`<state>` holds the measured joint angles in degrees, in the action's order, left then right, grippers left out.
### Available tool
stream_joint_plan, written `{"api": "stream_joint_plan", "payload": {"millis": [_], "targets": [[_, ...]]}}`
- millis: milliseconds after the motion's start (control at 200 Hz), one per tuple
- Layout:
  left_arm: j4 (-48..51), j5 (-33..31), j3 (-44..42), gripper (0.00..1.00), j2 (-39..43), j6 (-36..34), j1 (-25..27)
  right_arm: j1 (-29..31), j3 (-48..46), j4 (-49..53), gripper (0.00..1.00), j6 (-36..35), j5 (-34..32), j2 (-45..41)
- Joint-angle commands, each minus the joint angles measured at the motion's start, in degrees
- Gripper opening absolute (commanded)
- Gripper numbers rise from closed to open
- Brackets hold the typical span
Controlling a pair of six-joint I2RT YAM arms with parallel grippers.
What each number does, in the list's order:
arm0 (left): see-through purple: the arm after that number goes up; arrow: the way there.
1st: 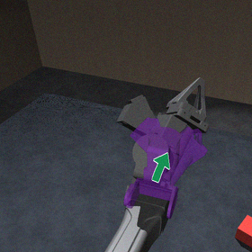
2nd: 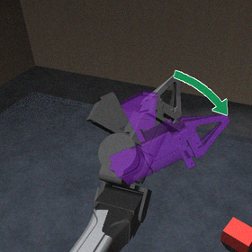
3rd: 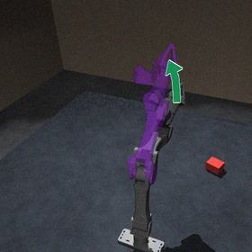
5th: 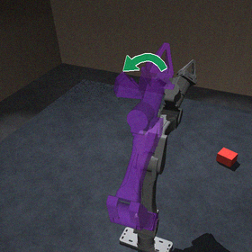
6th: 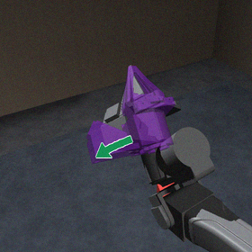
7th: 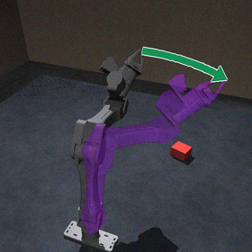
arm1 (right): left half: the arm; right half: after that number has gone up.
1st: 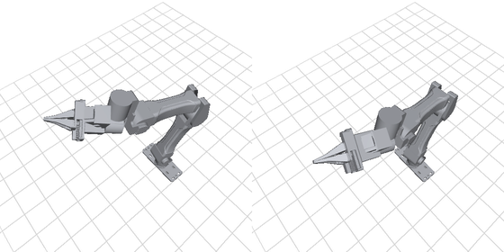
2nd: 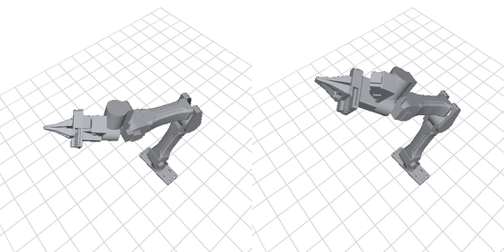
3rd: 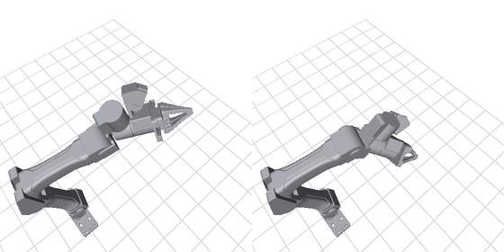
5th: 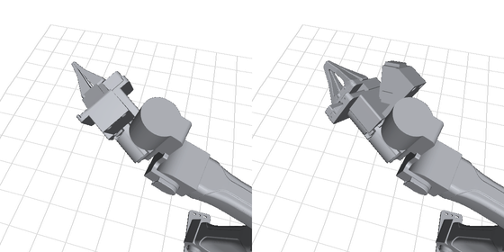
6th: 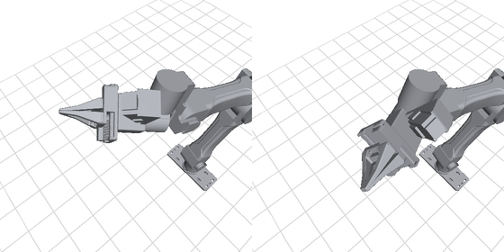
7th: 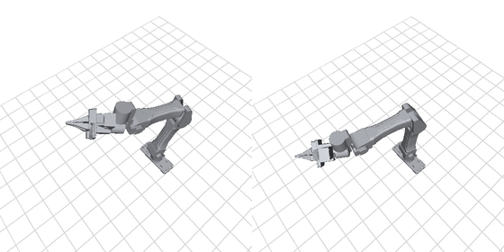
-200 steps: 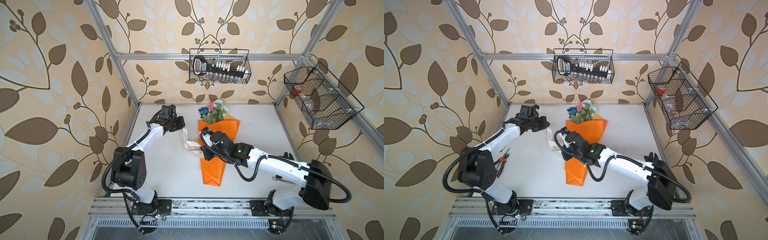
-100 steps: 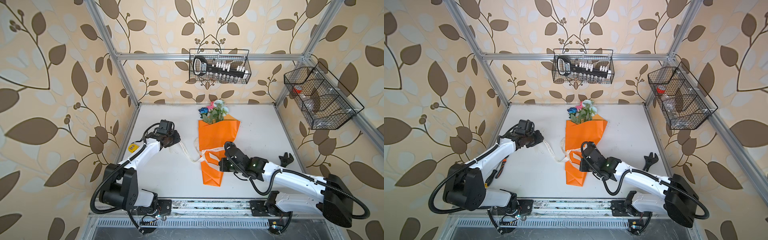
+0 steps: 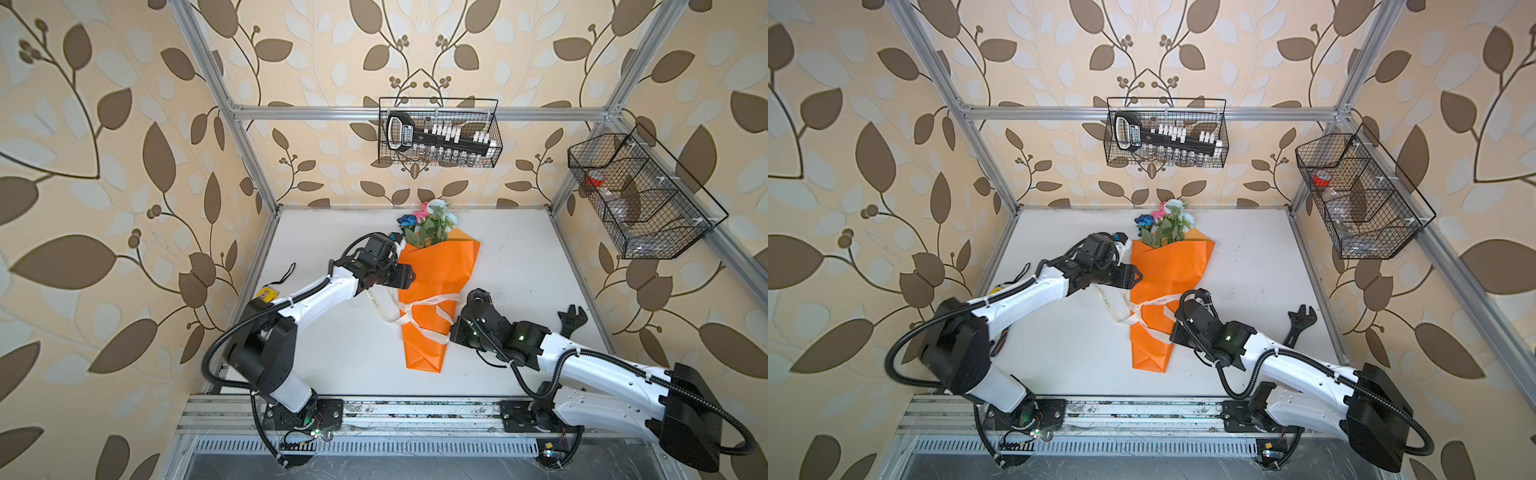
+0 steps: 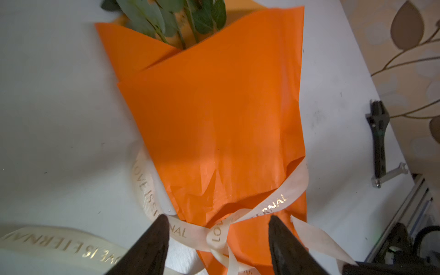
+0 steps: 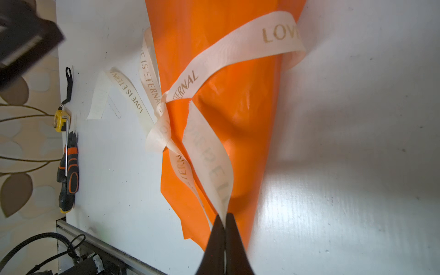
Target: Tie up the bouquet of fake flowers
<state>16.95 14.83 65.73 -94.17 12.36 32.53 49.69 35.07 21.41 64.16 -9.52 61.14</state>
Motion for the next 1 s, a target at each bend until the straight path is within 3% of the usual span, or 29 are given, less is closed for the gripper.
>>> {"api": "stream_joint_plan", "payload": {"millis": [0,235,400,645,870,995], "targets": [[3.51,4.70,2.87,0.64,-3.73,-8.03,2.09,-0.30,-1.41,1.37,0.00,2.64,-1.73,-1.43],[4.51,12.53,3.41,0.61,-6.09,-12.18,3.78,-0.65,-1.47,1.84,0.00,2.89,-1.82,-0.48],[5.84,8.59,3.86,0.61,-7.71,-12.40,4.20,-0.56,-0.92,1.84,0.00,2.30,-0.99,0.64],[6.10,9.74,7.13,0.57,-11.92,-13.91,5.05,-0.61,-0.75,1.97,0.00,2.54,-1.07,2.06],[6.17,10.78,8.49,0.32,-13.71,-14.38,5.48,-0.65,-0.21,1.97,0.00,2.29,-2.24,2.74],[5.94,11.89,8.37,0.06,-13.58,-14.22,5.55,-1.04,0.16,1.97,0.00,1.94,-2.90,3.44]]}}
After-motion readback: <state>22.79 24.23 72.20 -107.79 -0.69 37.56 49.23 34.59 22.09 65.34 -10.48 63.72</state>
